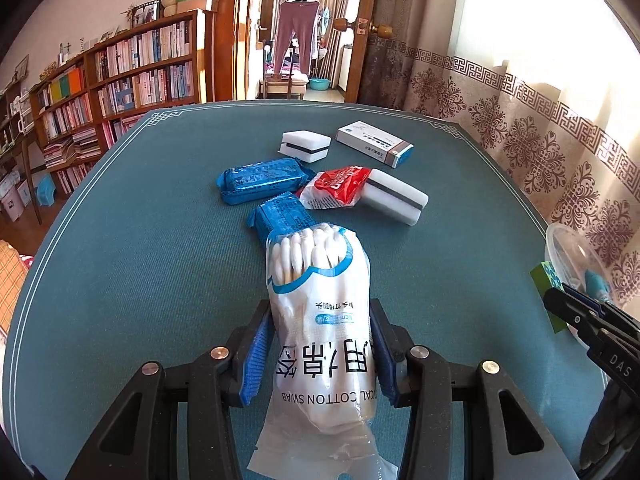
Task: Organize objects
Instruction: 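Carry the green block into the clear bowl with the right tool and open, then lower the swab bag into the clear bowl with the left tool and open, then withdraw the left tool and grasp a blue packet on the table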
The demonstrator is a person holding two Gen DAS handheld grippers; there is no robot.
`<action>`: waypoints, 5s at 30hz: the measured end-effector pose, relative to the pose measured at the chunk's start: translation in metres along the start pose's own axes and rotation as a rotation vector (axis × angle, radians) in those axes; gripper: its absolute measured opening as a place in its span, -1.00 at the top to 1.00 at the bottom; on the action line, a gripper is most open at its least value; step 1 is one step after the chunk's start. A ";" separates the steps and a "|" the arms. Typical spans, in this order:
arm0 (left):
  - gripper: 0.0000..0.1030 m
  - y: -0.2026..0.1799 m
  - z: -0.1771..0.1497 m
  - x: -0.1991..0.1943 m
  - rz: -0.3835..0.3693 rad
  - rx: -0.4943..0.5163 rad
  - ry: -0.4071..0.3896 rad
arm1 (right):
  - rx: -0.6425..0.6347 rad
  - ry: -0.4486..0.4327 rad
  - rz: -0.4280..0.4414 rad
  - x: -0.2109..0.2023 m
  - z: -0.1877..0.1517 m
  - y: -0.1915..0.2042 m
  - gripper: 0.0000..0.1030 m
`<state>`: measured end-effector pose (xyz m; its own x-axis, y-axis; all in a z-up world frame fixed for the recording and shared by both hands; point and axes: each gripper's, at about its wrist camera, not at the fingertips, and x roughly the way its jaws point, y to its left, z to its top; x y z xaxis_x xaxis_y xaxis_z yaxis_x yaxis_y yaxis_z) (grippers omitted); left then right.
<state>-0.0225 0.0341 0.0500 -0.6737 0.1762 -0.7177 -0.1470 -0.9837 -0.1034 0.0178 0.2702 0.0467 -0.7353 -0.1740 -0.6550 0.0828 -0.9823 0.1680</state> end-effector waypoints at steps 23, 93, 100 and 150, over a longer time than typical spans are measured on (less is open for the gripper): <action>0.06 -0.085 0.015 0.000 -0.091 0.139 -0.016 | 0.175 -0.073 -0.239 -0.057 -0.015 -0.121 0.41; -0.89 -0.208 0.040 0.030 -0.258 0.278 -0.104 | 0.212 -0.129 -0.317 -0.063 -0.027 -0.138 0.39; -0.96 -0.185 0.037 0.026 -0.215 0.244 -0.103 | 0.198 -0.141 -0.324 -0.065 -0.026 -0.129 0.37; -0.98 0.021 0.048 0.078 0.198 -0.183 0.016 | -0.059 -0.064 -0.112 -0.012 -0.012 -0.023 -0.02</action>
<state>-0.1125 0.0293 0.0247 -0.6642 -0.0196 -0.7473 0.1207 -0.9893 -0.0814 0.0327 0.2944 0.0420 -0.7836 -0.0596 -0.6184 0.0355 -0.9981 0.0513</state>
